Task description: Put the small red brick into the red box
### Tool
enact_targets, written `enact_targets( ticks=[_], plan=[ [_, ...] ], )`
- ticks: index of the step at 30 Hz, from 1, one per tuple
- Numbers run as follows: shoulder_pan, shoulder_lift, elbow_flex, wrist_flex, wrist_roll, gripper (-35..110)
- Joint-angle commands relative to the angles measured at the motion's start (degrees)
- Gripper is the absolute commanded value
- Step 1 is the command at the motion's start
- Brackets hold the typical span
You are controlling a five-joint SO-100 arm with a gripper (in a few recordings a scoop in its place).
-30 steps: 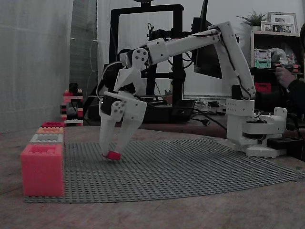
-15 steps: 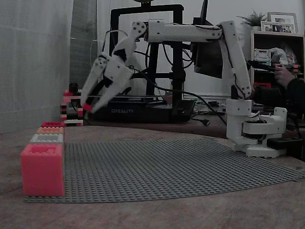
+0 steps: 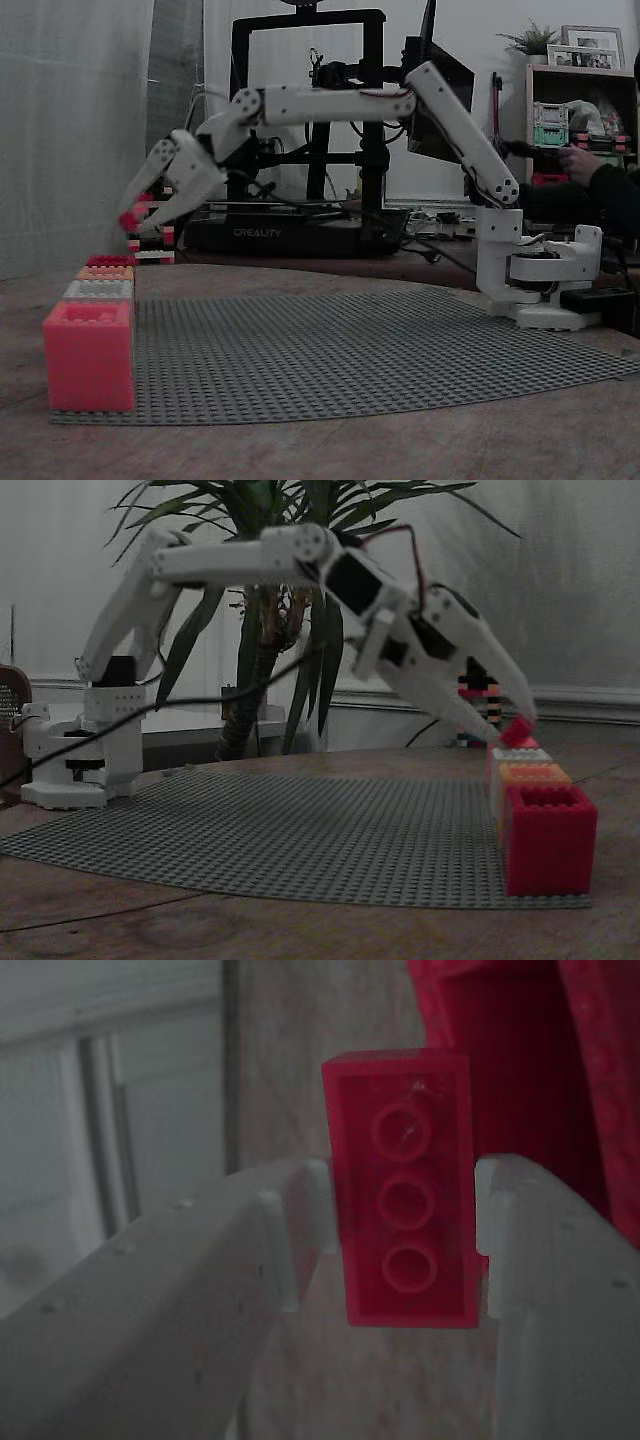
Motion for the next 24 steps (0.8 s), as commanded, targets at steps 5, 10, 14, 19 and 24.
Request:
enact_targets(
  ticks=[5, 10, 14, 19, 24],
  plan=[
    [0.97, -3.43, -10.63, -2.02, -0.88, 0],
    [0.62, -4.92, -10.63, -3.78, -2.02, 13],
    [0.62, -5.01, -10.37, -3.96, -1.05, 24],
    [0.62, -1.41, -7.82, -3.69, -1.05, 17],
    [0.26, 13.1, 5.54, -4.75, 0.97, 0]
  ],
)
